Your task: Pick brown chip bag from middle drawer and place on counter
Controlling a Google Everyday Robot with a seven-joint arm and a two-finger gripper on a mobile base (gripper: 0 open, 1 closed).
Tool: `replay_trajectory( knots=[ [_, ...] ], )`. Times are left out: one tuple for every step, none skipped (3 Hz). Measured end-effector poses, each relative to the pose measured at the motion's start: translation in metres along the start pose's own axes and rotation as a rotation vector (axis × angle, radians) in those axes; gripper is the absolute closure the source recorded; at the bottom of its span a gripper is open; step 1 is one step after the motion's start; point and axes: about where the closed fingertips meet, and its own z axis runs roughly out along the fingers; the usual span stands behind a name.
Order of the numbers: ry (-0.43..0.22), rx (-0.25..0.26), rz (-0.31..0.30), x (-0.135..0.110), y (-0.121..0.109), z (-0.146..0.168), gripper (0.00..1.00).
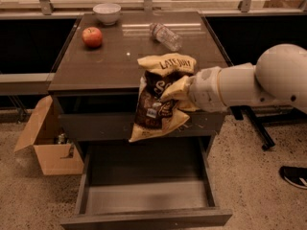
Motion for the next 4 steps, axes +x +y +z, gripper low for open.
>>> replay_trajectory(
  knots=[
    [0.053,0.01,-0.09,0.036,-0.048,-0.017,1.0],
    [0.047,0.014,-0.084,0.032,-0.048,-0.016,1.0],
    [0.054,0.017,-0.099,0.046,-0.064,-0.009,1.0],
    [0.08,0.006,-0.127,0.073,-0.102,0.003,1.0]
  ],
)
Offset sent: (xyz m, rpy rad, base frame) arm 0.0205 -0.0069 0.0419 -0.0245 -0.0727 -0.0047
